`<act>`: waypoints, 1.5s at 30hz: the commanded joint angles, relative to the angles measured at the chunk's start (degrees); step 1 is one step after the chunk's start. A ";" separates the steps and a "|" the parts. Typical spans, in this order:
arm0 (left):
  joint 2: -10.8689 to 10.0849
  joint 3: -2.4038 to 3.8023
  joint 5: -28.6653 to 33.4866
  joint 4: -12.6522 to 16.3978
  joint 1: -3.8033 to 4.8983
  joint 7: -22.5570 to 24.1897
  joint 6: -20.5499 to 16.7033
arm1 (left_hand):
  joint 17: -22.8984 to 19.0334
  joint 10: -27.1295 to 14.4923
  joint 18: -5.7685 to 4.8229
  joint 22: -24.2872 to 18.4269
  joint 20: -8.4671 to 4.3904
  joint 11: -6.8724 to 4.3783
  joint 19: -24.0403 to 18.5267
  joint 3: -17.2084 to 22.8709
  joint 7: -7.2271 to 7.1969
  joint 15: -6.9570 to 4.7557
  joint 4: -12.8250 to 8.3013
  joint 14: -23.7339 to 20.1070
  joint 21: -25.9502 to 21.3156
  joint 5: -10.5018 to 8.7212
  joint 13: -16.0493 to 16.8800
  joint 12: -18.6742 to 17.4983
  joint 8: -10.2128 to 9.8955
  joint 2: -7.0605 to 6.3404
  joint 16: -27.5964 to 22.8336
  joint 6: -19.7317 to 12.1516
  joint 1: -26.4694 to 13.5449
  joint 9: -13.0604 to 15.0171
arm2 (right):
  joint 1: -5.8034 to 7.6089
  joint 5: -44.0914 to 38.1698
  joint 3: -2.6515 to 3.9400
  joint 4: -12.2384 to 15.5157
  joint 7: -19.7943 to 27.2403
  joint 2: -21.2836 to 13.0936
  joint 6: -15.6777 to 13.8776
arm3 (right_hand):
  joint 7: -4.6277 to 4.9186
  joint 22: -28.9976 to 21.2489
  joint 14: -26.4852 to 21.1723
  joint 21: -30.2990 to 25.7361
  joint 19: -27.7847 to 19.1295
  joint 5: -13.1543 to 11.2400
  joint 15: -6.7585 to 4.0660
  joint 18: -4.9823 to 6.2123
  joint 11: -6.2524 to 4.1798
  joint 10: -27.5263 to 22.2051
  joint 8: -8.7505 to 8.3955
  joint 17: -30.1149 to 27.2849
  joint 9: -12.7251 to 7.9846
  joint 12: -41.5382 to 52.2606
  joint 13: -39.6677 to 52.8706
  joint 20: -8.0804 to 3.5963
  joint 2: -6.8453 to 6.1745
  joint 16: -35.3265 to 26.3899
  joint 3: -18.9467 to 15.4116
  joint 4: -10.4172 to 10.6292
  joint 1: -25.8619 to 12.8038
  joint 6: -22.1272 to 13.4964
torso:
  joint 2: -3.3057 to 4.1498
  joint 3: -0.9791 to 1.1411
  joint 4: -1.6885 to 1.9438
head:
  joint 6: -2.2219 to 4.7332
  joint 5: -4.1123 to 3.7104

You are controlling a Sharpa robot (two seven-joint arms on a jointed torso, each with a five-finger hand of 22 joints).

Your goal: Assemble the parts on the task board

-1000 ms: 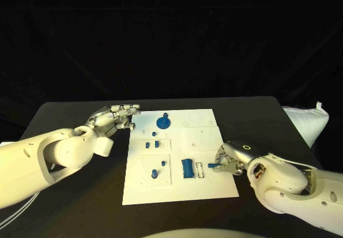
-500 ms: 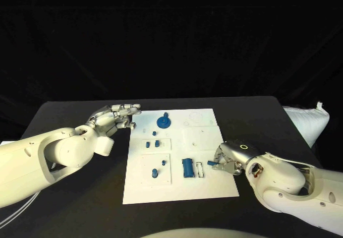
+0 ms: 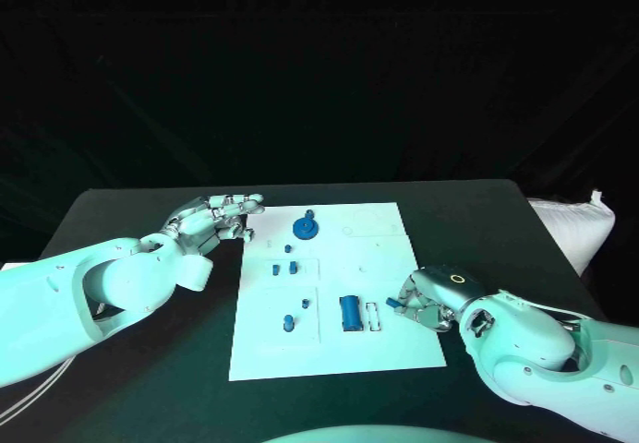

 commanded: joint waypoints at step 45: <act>-0.14 0.03 -1.35 0.48 -0.02 -0.36 1.32 | -0.16 -0.54 0.92 -0.11 0.13 0.15 -0.28 -0.12 -0.12 -0.05 -0.24 -0.48 -0.27 0.00 -0.07 0.33 0.23 0.41 0.10 -0.43 -0.27 -0.05 | -0.07 22.65 0.10 1.34 -1.58 2.91 -3.06 | -0.74 12.55 5.59 0.55 4.68 8.40 -0.53 -1.24 -0.95 3.75 0.00 14.18 1.03 0.81 1.30 -0.35 -5.34 0.56 5.70 0.05 -11.68 3.00 | 0.01 -0.02 0.02 | -0.33 0.58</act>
